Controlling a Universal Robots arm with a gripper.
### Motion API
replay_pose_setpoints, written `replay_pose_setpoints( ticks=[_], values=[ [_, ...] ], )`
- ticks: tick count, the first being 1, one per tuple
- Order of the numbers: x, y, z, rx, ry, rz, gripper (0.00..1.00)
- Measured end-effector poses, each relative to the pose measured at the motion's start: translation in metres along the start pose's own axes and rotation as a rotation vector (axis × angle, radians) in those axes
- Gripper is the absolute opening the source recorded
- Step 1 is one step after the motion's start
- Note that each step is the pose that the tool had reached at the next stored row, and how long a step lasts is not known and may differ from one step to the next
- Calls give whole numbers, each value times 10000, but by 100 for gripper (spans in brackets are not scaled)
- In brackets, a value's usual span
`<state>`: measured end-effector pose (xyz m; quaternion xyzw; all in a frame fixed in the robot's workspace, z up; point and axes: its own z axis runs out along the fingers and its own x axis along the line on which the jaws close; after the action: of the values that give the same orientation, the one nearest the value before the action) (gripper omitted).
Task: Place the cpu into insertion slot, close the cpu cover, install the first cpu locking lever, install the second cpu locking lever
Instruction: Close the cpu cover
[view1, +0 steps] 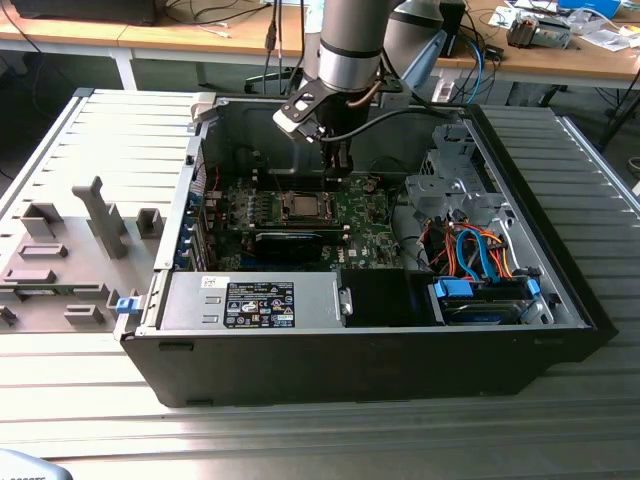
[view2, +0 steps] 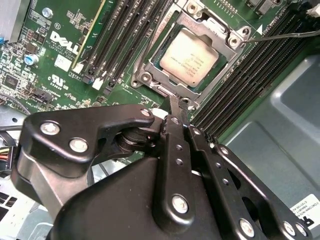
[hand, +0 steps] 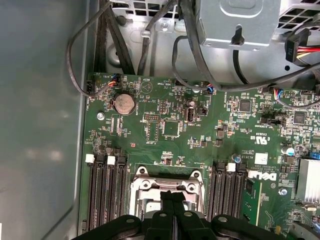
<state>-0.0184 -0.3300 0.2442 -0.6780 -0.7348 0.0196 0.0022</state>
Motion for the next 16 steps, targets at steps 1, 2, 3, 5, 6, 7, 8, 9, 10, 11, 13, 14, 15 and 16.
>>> replay_pose_setpoints(
  ticks=[1, 2, 3, 5, 6, 7, 8, 9, 10, 11, 13, 14, 15, 16],
  values=[
    [0, -4, 1, 0, 0, 1, 11],
    [1, -6, 1, 0, 0, 0, 11],
    [1, -7, 1, 0, 0, 0, 11],
    [1, -12, 2, 0, 0, 0, 11],
    [1, -15, 3, 0, 0, 0, 11],
    [1, -17, 3, 0, 0, 0, 11],
    [2, -18, 3, 0, 0, 0, 11],
    [2, -20, 3, 0, 0, 0, 11],
    [2, -21, 4, 0, 0, 0, 11],
    [2, -25, 4, 0, -1, 0, 11],
    [4, -42, 7, 0, 0, 0, 11],
    [5, -59, 9, 0, -1, 0, 11],
    [7, -84, 14, 0, 0, -1, 11],
    [8, -98, 18, 0, -1, 0, 11]
  ],
)
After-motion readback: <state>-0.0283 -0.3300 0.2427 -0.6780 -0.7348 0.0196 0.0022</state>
